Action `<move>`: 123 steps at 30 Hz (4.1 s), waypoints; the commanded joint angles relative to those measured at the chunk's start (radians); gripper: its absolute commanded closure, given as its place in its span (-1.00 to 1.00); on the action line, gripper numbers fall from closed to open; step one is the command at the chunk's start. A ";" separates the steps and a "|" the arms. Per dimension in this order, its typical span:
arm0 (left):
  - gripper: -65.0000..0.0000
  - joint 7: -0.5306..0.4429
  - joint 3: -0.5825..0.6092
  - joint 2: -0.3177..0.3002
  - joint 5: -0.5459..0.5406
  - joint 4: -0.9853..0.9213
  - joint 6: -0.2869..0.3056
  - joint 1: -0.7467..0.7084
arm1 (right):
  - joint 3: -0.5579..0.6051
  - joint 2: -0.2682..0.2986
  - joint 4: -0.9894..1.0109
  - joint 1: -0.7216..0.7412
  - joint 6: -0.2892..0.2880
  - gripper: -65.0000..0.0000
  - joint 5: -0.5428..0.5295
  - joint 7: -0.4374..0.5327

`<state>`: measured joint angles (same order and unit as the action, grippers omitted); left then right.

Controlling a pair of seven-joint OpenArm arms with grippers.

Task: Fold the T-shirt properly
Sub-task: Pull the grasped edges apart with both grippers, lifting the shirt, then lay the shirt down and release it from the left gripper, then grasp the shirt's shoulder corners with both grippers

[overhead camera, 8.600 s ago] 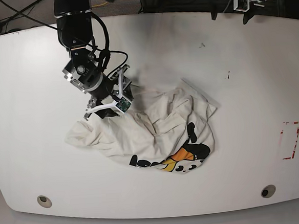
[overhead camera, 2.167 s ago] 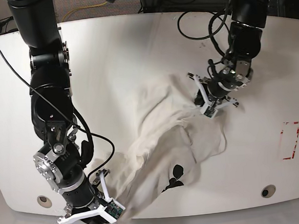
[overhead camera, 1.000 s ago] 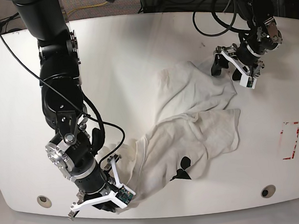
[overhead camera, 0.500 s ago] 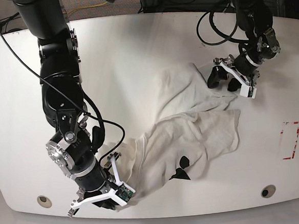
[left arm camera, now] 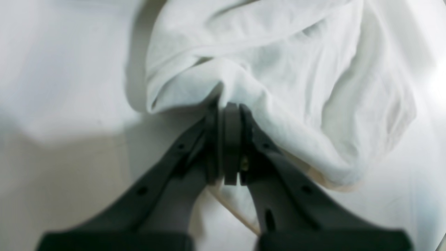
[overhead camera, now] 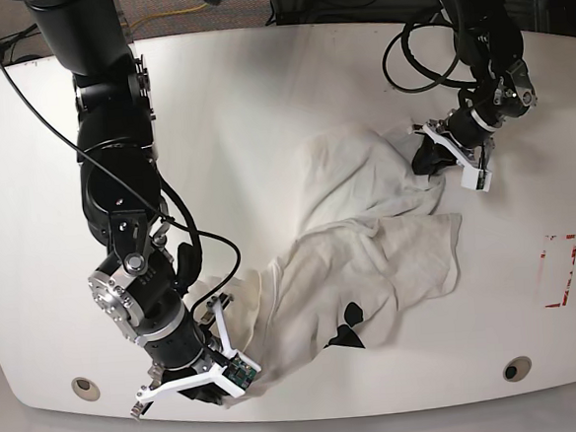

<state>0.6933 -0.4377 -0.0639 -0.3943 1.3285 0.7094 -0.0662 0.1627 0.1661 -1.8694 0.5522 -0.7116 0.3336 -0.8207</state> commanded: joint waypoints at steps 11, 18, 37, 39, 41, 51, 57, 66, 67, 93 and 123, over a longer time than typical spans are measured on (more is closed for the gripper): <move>1.00 0.075 -0.118 -0.116 0.064 0.165 -0.011 0.076 | -0.090 0.005 0.030 0.095 0.014 1.00 0.003 0.019; 1.00 0.151 -0.151 -0.172 0.064 0.263 -0.011 0.176 | -0.088 0.006 0.070 0.156 0.014 1.00 0.003 0.019; 1.00 0.360 -0.161 -0.261 0.165 0.451 -0.011 0.604 | -0.090 0.003 0.360 0.532 0.014 1.00 0.000 0.025; 1.00 0.360 -0.161 -0.265 0.165 0.452 -0.011 0.648 | -0.090 0.003 0.373 0.559 0.014 1.00 0.000 0.019; 1.00 0.362 -0.161 -0.273 0.165 0.452 -0.011 0.673 | -0.090 0.005 0.365 0.575 0.014 1.00 0.002 0.010; 1.00 0.369 -0.039 -0.370 0.159 0.514 -0.011 0.592 | -0.165 0.026 0.205 0.455 0.014 1.00 -0.001 -0.091; 1.00 0.368 -0.033 -0.365 0.160 0.550 -0.011 0.418 | -0.260 0.022 0.149 0.239 0.014 1.00 -0.006 -0.127; 1.00 0.363 -0.039 -0.363 0.163 0.595 -0.011 0.108 | -0.430 -0.053 0.073 -0.074 0.014 1.00 -0.006 -0.131; 1.00 0.362 -0.039 -0.363 0.163 0.595 -0.011 0.076 | -0.458 -0.063 0.072 -0.099 0.014 1.00 -0.006 -0.142; -0.43 0.171 -0.016 -0.050 0.160 0.437 -0.126 -0.053 | -0.636 -0.155 0.081 -0.300 0.014 1.00 -0.008 -0.223; 1.00 -0.008 0.095 -0.087 0.159 -0.074 -0.133 0.180 | -0.849 -0.161 0.115 -0.277 0.014 0.88 -0.236 -0.332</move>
<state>0.6891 -0.3435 -0.1345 -0.2508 1.2484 0.5777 0.1143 -0.6704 -0.0246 -1.7454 0.2577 -0.6998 0.1547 -1.1316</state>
